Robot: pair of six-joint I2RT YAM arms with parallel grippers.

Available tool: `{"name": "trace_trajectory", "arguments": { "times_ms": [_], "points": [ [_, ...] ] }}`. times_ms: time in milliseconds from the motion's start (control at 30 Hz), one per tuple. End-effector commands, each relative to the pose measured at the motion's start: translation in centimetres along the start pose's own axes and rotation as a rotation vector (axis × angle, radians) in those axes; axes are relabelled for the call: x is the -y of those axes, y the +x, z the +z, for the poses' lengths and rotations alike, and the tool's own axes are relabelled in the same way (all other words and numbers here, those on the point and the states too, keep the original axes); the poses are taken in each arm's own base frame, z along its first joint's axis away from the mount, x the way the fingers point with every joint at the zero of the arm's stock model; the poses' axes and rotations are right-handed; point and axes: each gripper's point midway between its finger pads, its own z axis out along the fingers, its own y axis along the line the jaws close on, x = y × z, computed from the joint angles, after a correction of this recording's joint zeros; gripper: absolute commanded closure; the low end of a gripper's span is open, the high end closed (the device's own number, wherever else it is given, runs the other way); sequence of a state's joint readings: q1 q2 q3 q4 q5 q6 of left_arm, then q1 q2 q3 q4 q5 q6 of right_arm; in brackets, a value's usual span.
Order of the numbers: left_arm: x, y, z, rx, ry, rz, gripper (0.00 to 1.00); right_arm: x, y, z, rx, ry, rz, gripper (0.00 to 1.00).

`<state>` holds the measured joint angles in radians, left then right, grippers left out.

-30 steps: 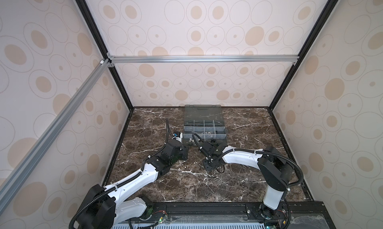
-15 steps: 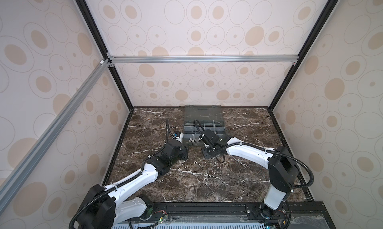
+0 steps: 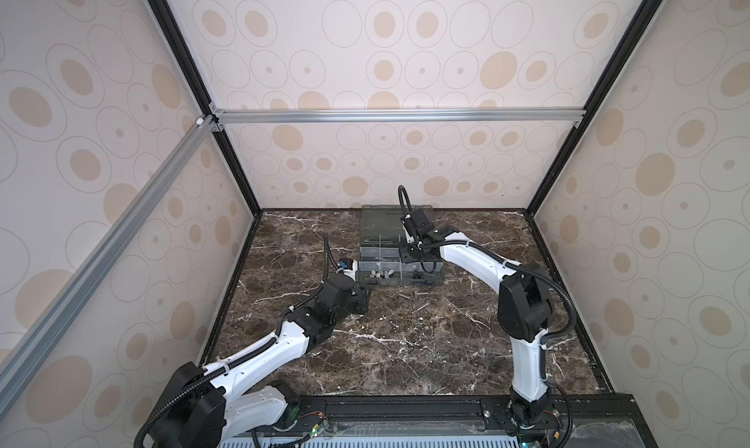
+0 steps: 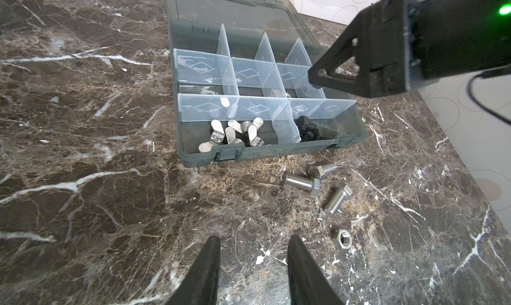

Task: Sort the screws and nuts into containers
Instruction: Place the nut into the container.

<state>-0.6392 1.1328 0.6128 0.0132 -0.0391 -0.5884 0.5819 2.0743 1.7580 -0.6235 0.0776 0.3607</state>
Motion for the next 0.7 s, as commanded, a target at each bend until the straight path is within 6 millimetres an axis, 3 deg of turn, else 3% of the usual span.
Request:
{"name": "trace_trajectory", "arguments": {
  "times_ms": [0, 200, 667],
  "points": [
    [0.3, -0.8, -0.3, 0.026, 0.023, -0.031, 0.59, 0.5, 0.1, 1.1, -0.044, -0.003, 0.044, 0.79],
    [0.7, -0.9, -0.3, 0.028, 0.040, -0.038, 0.59, 1.5, 0.5, 3.1, -0.066, 0.025, 0.064, 0.79],
    [1.0, -1.0, 0.0, 0.026, 0.057, -0.038, 0.59, 3.2, -0.4, 3.0, -0.067, 0.071, 0.077, 0.73]
  ]
}}
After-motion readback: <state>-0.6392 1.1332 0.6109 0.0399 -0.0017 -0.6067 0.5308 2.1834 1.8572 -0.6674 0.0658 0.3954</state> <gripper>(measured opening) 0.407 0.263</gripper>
